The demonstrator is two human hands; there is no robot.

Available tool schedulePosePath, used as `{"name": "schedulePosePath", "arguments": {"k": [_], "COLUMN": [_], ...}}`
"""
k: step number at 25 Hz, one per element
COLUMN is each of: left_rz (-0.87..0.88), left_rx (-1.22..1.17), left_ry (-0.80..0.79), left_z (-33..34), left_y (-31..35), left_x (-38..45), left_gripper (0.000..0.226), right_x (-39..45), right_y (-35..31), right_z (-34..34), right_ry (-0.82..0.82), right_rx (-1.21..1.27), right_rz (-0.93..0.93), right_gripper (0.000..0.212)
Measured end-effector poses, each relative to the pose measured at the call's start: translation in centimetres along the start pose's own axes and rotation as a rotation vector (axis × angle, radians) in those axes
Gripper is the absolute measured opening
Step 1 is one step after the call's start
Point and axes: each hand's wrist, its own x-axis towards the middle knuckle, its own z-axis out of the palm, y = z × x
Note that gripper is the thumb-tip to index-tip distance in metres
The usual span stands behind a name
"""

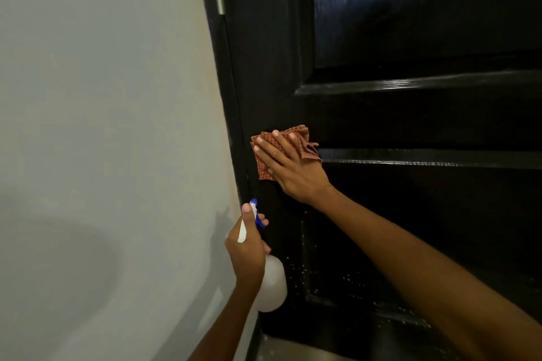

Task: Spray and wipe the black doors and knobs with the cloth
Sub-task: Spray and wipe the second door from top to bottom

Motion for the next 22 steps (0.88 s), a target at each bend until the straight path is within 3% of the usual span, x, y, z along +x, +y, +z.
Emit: {"name": "schedulePosePath", "arguments": {"k": [3,7,9,12,16,18,22], "left_rz": [-0.007,-0.158,-0.13,0.03,0.003,-0.062,-0.103], "left_rx": [-0.016,-0.021,-0.007,-0.046,-0.022,-0.005,0.008], "left_ry": [0.02,0.039,-0.047,-0.146,-0.142,-0.104,-0.093], "left_z": [-1.1,-3.6,-4.7,-5.9,-5.3,-4.9,-4.9], "left_y": [-0.1,-2.0,-2.6,-2.0,-0.5,-0.1,-0.2], "left_x": [0.4,0.5,0.3,-0.7,0.3,1.2,1.7], "left_gripper": [0.068,0.054,0.056,0.057,0.069,0.08,0.085], "right_x": [-1.0,-8.0,-9.0,-6.8,-1.6,-0.4,-0.9], "right_y": [-2.7,-7.4,-8.3,-6.1,-0.5,0.2,-0.6], "right_z": [3.1,7.5,7.7,5.6,0.7,-0.2,1.0], "right_ry": [-0.101,-0.503,-0.621,-0.444,-0.011,0.07,0.107], "right_rx": [-0.011,-0.115,-0.138,-0.107,0.005,0.028,0.036], "right_rz": [-0.089,-0.532,-0.563,-0.413,0.074,0.211,0.215], "right_gripper": [0.079,0.095,0.097,0.086,0.067,0.065,0.067]}}
